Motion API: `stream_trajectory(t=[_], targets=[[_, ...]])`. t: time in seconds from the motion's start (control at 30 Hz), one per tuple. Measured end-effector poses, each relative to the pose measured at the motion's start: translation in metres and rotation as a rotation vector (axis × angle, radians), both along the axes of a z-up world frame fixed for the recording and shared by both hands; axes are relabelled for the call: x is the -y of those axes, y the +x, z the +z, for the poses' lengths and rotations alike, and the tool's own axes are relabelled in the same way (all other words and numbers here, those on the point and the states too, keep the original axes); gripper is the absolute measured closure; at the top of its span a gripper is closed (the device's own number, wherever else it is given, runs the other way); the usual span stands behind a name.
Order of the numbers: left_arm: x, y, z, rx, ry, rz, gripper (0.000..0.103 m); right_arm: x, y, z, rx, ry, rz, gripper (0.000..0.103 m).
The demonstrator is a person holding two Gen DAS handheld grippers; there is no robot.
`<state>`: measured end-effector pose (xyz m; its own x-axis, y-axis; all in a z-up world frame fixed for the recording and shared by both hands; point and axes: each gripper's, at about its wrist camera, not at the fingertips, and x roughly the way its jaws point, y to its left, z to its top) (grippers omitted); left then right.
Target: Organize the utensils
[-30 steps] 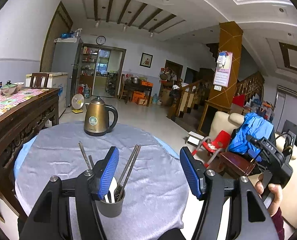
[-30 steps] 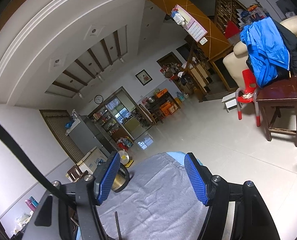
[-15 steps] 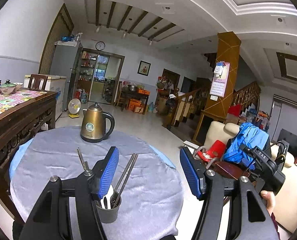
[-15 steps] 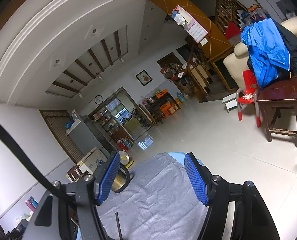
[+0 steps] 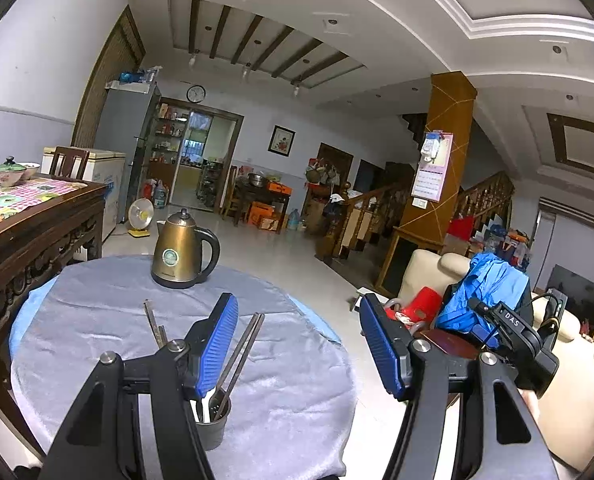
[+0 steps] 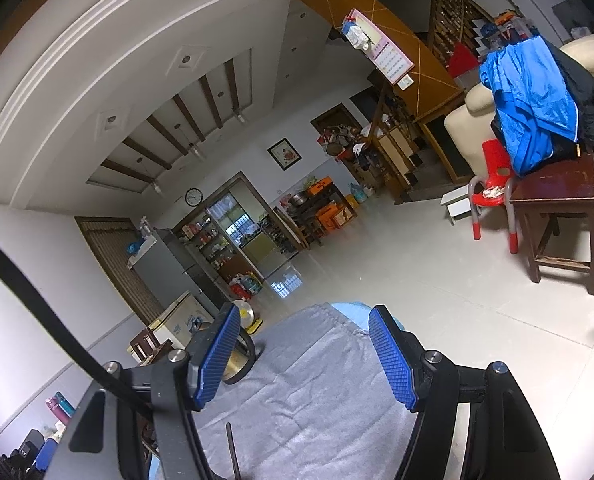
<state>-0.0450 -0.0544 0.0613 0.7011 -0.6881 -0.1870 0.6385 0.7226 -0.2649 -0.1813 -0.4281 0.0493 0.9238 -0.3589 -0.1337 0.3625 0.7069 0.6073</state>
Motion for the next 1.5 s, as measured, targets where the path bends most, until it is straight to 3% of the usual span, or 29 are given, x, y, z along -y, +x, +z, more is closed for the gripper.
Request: stream_trajectory(t=[0.23,0.63,0.97,1.5], targets=[[-0.001,-0.003,0.002,0.002,-0.009,-0.006,0.039,-0.002,0.006,0.002,-0.005,-0.011,0.008,0.032],[0.019,-0.004,-0.005,-0.035,0.043,-0.054,0.039,-0.009,0.015,-0.001,-0.044,-0.051,0.026,0.032],[0.033,-0.009,-0.010,-0.042,0.088,-0.081,0.038,0.007,0.007,-0.017,-0.040,0.009,0.015,0.032],[0.034,-0.019,-0.008,-0.030,0.091,-0.115,0.037,-0.002,0.024,-0.022,-0.060,-0.006,0.073,0.032]])
